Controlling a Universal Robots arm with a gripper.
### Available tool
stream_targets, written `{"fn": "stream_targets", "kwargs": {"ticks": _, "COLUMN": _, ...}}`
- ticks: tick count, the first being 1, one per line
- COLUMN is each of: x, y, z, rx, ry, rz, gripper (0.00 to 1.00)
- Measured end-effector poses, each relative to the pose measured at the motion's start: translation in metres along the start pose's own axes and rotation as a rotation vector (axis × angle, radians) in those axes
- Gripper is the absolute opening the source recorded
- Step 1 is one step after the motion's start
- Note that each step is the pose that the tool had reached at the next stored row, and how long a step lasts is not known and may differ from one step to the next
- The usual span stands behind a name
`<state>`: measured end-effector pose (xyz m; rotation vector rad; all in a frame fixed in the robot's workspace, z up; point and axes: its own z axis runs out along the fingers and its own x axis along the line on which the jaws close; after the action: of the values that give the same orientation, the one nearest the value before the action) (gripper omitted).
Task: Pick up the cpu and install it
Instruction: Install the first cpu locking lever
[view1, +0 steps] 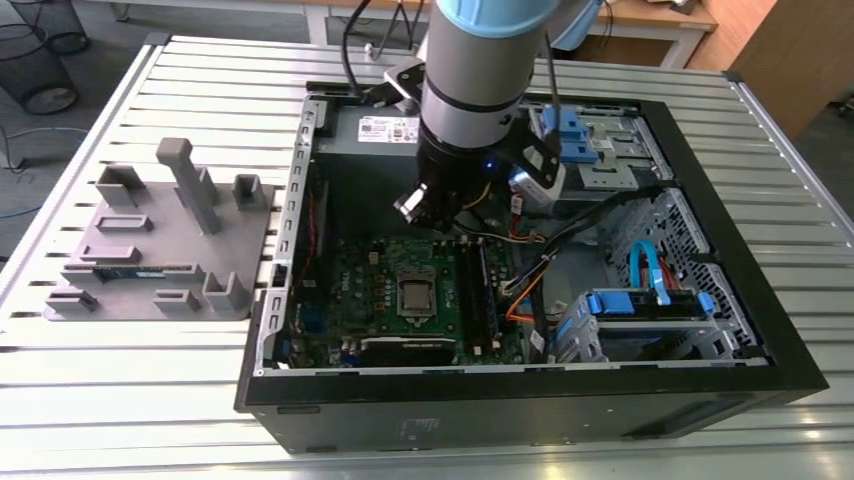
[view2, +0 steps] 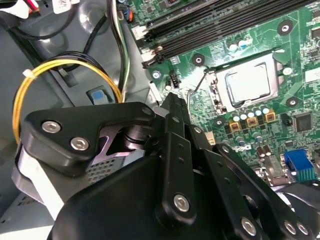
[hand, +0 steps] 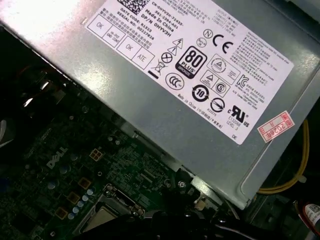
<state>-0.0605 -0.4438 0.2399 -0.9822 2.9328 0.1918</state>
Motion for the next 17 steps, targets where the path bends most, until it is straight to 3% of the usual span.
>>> {"fn": "stream_targets", "kwargs": {"ticks": 5, "x": 0.0068, "y": -0.0065, "z": -0.0012, "rx": 0.0013, "ry": 0.0010, "rz": 0.000, "gripper": 0.11}}
{"fn": "stream_targets", "kwargs": {"ticks": 15, "x": 0.0219, "y": -0.0265, "z": -0.0044, "rx": 0.0038, "ry": 0.0029, "rz": 0.000, "gripper": 0.11}}
{"fn": "stream_targets", "kwargs": {"ticks": 17, "x": 0.0220, "y": -0.0266, "z": -0.0044, "rx": 0.0038, "ry": 0.0029, "rz": 0.000, "gripper": 0.11}}
